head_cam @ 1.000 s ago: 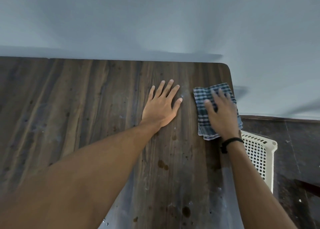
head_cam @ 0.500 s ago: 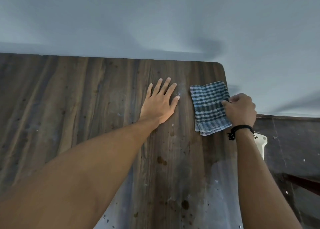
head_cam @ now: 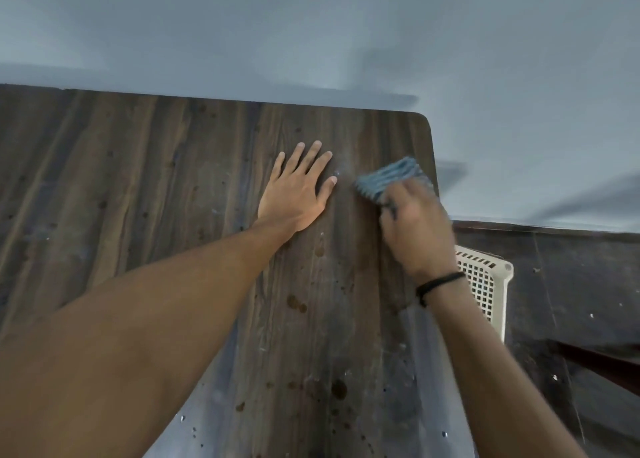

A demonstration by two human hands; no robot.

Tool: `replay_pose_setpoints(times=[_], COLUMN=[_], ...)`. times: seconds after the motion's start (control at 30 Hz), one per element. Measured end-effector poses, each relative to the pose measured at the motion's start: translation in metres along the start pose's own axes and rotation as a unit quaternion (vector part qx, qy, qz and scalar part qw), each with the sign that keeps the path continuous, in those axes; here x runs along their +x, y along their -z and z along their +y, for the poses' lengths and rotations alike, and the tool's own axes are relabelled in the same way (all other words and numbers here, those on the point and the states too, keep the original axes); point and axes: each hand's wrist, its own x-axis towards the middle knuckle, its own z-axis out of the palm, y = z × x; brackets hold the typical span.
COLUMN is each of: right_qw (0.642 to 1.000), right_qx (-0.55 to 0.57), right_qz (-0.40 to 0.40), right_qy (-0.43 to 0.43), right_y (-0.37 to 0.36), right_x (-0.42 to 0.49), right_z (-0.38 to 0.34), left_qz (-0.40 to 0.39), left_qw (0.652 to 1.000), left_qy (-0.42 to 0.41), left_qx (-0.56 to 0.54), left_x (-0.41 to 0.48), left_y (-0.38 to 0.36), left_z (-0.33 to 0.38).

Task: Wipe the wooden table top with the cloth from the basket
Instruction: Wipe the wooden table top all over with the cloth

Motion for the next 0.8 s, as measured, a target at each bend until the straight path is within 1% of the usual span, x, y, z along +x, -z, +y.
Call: replay_pose_setpoints(times=[0.07,0.13,0.17,0.27,0.3,0.33,0.43,0.5,0.53,0.6,0.63,0.73,0.8], right_qw=[0.999,0.998,0.998,0.999,0.999,1.000,0.988,0.980,0.979,0.975,0.974,0.979,0.978], right_qx=[-0.001,0.021,0.032,0.032,0.020,0.004,-0.070,-0.098,-0.096,-0.091,-0.089,-0.050,-0.013], right_qz=[-0.036,-0.050,-0.045,0.018,0.017,-0.010,-0.137,-0.167,-0.161,-0.125,-0.108,-0.089,-0.070], right_qy=[0.028,0.024,0.014,-0.021,-0.025,-0.024,-0.003,-0.037,-0.078,-0.159,-0.178,-0.175,-0.196], right_y=[-0.024,-0.036,-0.038,-0.034,-0.034,-0.037,-0.051,-0.057,-0.058,-0.060,-0.062,-0.061,-0.050], right_x=[-0.024,-0.040,-0.044,-0.036,-0.031,-0.026,-0.009,0.009,0.018,0.027,0.025,0.004,-0.007], right_z=[-0.005,-0.005,-0.001,0.020,0.027,0.032,0.041,0.048,0.050,0.046,0.041,0.033,0.038], left_qz=[-0.001,0.001,0.000,-0.004,-0.004,-0.004,-0.006,-0.008,-0.008,-0.007,-0.008,-0.009,-0.011], left_qw=[1.000,1.000,1.000,1.000,1.000,1.000,1.000,1.000,1.000,1.000,1.000,1.000,0.999], left_qy=[0.007,0.008,0.007,0.006,0.006,0.006,0.007,0.006,0.005,0.005,0.006,0.006,-0.020], left_qx=[-0.003,-0.003,-0.002,0.001,0.001,0.000,-0.001,-0.002,-0.005,-0.009,-0.011,-0.025,-0.032], left_x=[0.001,0.002,0.002,0.002,0.002,0.003,0.003,0.003,0.003,0.003,0.003,0.003,0.002], left_y=[0.000,0.001,0.001,0.001,0.002,0.002,0.001,0.001,0.001,0.001,0.001,0.003,0.005], left_z=[-0.001,-0.001,-0.001,-0.001,-0.001,-0.001,-0.001,-0.002,-0.002,-0.003,-0.003,-0.003,-0.004])
